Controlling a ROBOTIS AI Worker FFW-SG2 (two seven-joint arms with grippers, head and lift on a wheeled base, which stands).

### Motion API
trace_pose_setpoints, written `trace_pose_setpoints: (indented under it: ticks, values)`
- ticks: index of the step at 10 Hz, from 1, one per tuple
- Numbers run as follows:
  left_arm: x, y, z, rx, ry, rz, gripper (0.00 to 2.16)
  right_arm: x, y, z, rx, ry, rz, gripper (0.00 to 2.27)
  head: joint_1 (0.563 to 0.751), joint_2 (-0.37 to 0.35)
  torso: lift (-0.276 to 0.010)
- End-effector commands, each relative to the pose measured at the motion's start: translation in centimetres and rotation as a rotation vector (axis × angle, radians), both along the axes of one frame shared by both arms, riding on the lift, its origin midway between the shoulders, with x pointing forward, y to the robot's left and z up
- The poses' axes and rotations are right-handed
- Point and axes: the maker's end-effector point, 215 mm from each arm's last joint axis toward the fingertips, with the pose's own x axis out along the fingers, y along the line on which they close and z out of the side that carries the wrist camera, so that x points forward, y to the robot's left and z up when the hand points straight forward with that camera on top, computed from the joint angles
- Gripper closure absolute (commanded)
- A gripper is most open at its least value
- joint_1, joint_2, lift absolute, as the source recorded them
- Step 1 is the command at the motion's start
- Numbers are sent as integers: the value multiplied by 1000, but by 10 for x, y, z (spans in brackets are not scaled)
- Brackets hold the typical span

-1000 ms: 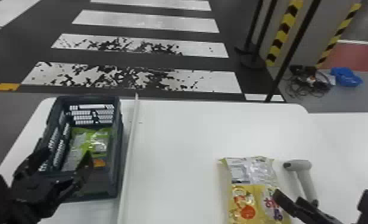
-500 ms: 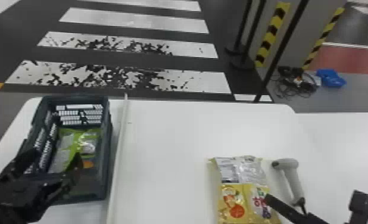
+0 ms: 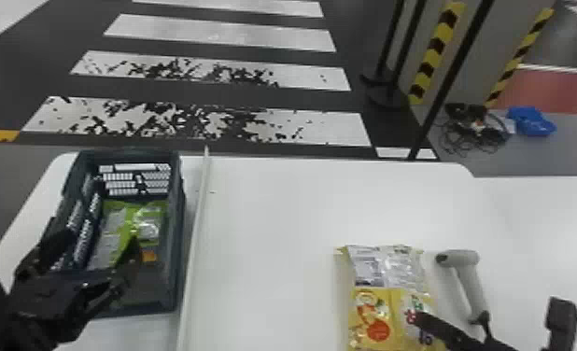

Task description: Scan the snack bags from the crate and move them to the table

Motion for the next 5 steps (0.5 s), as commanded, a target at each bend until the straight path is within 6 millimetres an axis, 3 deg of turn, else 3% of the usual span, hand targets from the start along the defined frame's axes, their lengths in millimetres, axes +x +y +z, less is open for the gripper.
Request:
trace_pose_setpoints:
  ticks: [1,2,3,4,5]
  values:
    - [1,-3,1,-2,-1,-5,66,-1,6,-6,3,35,36,427,695,-126,-95]
    - [1,-4,1,-4,-2,-7,66,-4,9,-12,3,68,55,950,695,-124,-95]
    - [1,-9,1,-6,-3,-13,66,-5,7,-16,-7,90,57,2054,695,-120,-95]
    - [1,-10,0,-5,0,-13,66,-1,2,-14,-19,61,43,2246,695,-122,-95]
    - [1,-10,-1,-3,0,-14,66,4,-4,-8,-40,32,36,2246,695,-130,-95]
